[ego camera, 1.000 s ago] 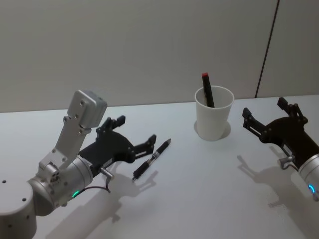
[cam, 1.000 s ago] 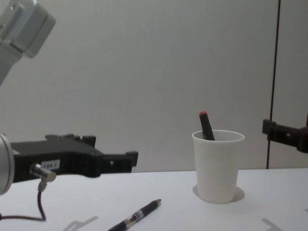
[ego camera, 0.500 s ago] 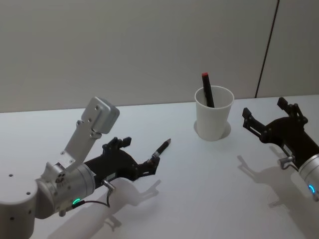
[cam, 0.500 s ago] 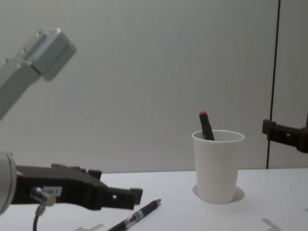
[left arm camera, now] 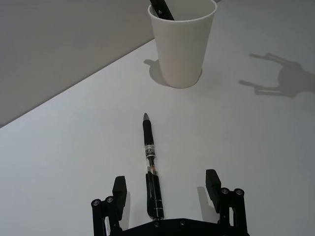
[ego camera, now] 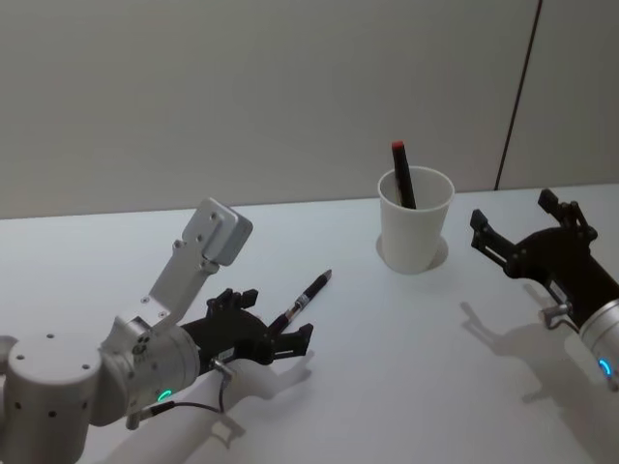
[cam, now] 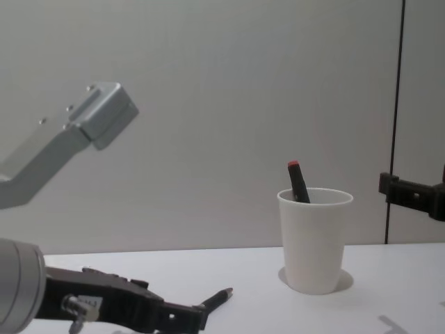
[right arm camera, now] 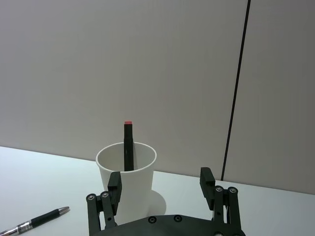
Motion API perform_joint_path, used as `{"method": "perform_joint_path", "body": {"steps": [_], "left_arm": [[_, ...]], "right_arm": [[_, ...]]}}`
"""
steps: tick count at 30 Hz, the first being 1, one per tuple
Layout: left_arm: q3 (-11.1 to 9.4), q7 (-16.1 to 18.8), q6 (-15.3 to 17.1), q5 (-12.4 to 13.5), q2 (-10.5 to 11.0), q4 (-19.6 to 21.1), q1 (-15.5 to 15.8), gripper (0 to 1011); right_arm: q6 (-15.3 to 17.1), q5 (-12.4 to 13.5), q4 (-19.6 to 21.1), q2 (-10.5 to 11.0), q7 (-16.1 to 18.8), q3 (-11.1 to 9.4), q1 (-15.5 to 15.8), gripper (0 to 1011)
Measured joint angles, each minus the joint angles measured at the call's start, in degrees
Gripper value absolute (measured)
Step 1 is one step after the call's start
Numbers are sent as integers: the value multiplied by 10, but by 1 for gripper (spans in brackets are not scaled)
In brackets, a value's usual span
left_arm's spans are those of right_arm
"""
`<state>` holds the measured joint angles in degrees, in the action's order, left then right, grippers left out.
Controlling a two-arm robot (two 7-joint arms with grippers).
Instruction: Place the pen into the pen holder.
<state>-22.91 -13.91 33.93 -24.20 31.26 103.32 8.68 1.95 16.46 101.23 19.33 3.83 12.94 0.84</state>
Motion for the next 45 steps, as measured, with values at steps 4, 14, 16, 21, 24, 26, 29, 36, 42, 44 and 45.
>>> {"method": "perform_joint_path", "body": {"steps": [4,14,16,21,24,26,29,36,42,44,45], "left_arm": [[-2,9,14,1,-8,-5,4,1001],[-6,28,43,5,-26,-20,12,1001],[-7,31,47,6,-29,-24,15,1001],[-8,35,56,9,-36,-31,19,1001],[-9,37,61,10,-40,-35,21,1001],[-9,39,65,10,-42,-38,23,1001],[-9,42,69,10,-45,-42,24,1001],[-8,48,79,5,-52,-47,28,1001],[-5,51,87,-1,-56,-50,30,1001],[-4,51,89,-3,-57,-51,31,1001],[-4,51,89,-3,-57,-51,31,1001]], "right_arm": [[0,0,0,0,0,0,0,1001],[0,0,0,0,0,0,0,1001],[0,0,0,0,0,0,0,1001],[0,0,0,0,0,0,0,1001],[0,0,0,0,0,0,0,1001],[0,0,0,0,0,0,0,1001],[0,0,0,0,0,0,0,1001],[0,0,0,0,0,0,0,1001],[0,0,0,0,0,0,0,1001],[0,0,0,0,0,0,0,1001],[0,0,0,0,0,0,0,1001]]}}
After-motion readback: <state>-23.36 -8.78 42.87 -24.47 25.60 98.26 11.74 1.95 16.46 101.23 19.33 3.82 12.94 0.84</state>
